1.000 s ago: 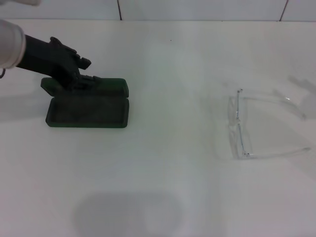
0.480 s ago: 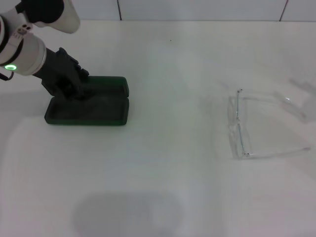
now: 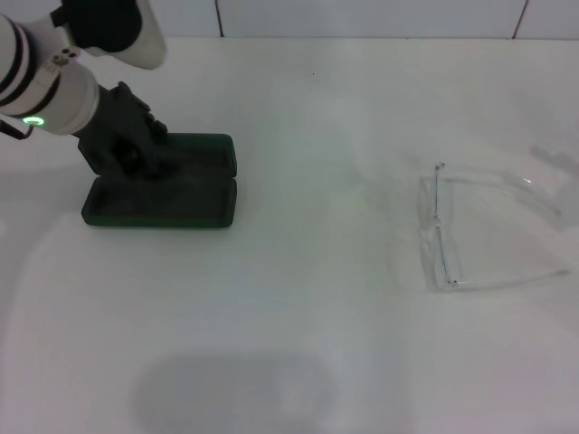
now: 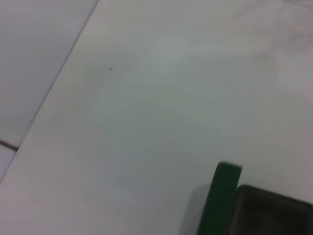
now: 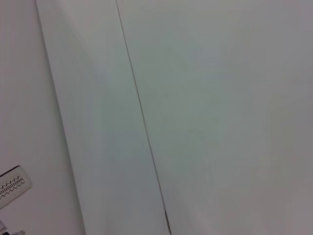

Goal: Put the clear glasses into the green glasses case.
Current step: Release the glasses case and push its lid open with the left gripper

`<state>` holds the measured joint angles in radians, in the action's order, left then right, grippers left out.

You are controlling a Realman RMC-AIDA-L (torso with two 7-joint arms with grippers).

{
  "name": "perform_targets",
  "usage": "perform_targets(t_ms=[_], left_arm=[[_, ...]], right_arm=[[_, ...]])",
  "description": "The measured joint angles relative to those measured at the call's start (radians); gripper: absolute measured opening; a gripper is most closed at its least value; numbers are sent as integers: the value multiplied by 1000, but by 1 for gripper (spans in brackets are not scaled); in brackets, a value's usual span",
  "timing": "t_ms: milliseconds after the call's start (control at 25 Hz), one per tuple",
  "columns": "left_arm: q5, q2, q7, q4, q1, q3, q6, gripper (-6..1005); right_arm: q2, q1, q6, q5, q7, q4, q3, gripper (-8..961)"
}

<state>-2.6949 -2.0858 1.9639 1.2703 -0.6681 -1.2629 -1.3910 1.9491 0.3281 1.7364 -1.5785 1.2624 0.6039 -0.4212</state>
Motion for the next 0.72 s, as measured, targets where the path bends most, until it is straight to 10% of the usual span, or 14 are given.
perform_targets(t_ms=[720], left_arm=[[-108,-1,13,81,-7,-59,-57,454]], right_arm=[[-1,-2,0,2,-3,1,5,645]])
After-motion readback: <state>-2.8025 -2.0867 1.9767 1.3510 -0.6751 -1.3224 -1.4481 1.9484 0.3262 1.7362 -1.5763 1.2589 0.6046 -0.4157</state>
